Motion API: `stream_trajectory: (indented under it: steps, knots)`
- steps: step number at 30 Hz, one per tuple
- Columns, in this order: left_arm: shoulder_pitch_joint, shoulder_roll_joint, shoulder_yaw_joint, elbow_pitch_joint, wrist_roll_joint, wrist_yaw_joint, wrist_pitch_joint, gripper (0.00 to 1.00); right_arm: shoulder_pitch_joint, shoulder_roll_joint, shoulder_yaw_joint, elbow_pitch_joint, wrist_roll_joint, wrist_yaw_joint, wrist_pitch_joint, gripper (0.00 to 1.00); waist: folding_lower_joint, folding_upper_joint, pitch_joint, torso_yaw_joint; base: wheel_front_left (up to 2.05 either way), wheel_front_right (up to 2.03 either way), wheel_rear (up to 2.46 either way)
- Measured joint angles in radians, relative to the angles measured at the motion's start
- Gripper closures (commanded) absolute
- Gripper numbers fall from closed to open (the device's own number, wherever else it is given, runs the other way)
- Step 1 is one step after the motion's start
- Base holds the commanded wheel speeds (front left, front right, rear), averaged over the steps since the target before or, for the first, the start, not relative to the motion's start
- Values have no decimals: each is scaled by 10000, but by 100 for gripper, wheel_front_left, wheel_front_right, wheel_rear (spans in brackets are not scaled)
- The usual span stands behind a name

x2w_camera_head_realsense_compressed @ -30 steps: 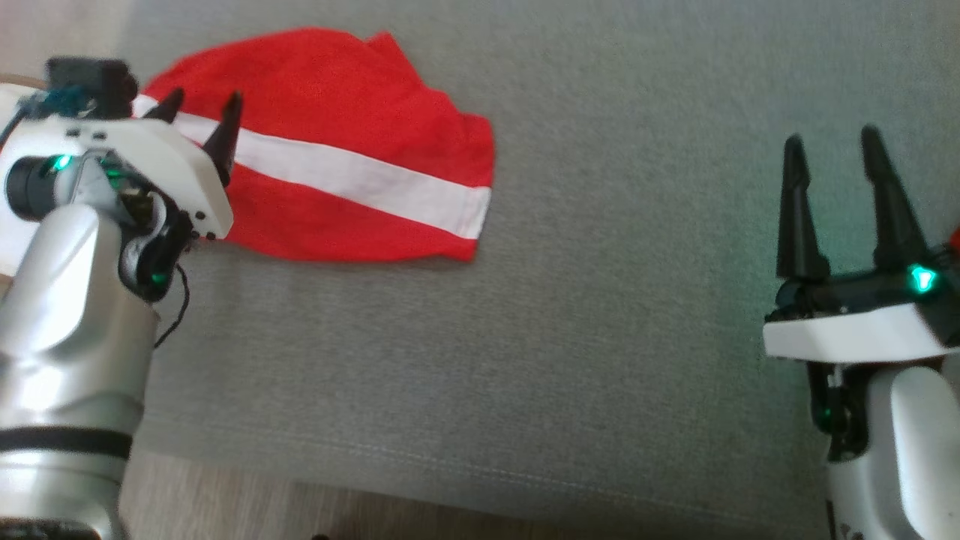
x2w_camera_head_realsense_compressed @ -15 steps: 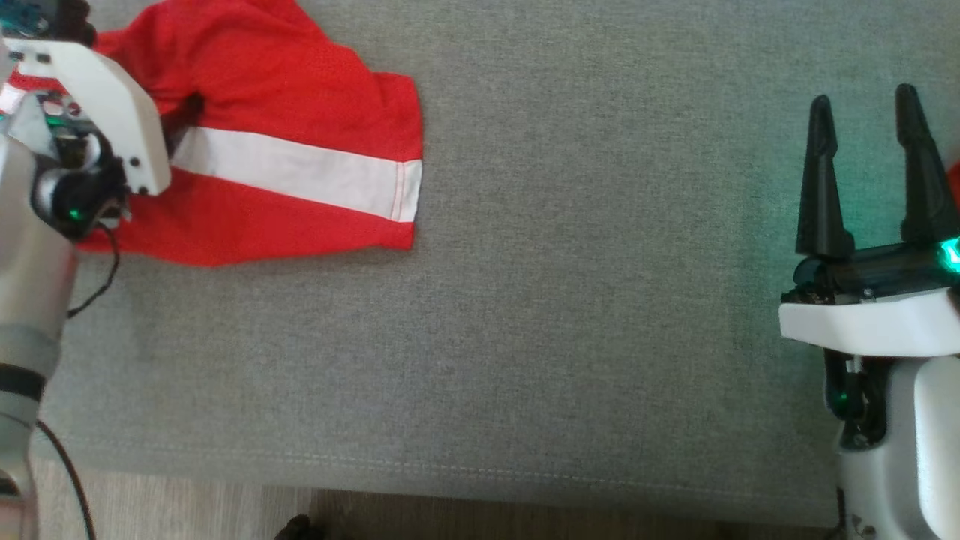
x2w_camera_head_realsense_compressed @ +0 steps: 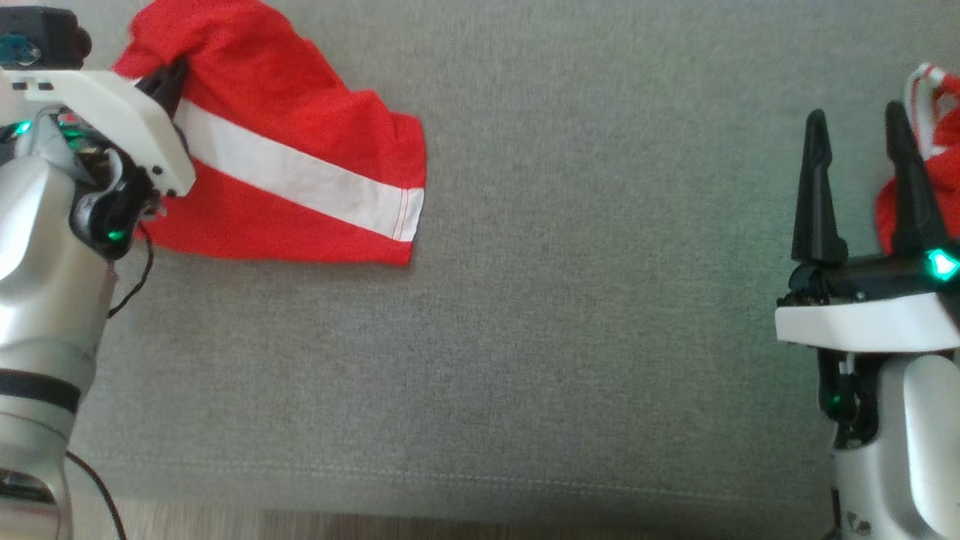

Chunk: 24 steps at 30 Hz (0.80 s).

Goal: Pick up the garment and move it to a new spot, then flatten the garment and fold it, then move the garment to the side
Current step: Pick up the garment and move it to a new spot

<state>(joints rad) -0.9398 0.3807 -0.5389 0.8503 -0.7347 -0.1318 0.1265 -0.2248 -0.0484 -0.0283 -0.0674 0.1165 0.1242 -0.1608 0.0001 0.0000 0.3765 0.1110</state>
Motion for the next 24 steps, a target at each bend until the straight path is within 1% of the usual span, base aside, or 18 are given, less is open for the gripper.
stream_trajectory:
  steps: [6, 10, 16, 20, 24]
  knots:
    - [287, -259, 52, -485, -107, 17, -617, 100, 344, 2, -10, 439, 249, 0, -186, 0, 0, 0, -771, -41, 0, 0, 0]
    - [741, -627, 35, -1145, -171, 291, -867, 100, 515, 4, 17, 742, 426, 0, -328, 0, -1, 0, -1329, -131, 0, 0, 0]
    - [1199, -1174, 42, -2451, -249, 1116, -1273, 100, 537, 6, 328, 986, 619, 0, -472, 0, -1, 0, -1832, -511, 0, 0, 0]
    - [1248, -1770, 38, -3461, -251, 1710, -1467, 100, 539, 8, 717, 1062, 842, 0, -550, 0, -1, 0, -1950, -870, 0, 0, 0]
    - [1270, -2428, 73, -4324, -301, 2309, -1739, 100, 541, 8, 869, 1168, 1012, 0, -688, 0, -1, 0, -2000, -1213, 0, 0, 0]
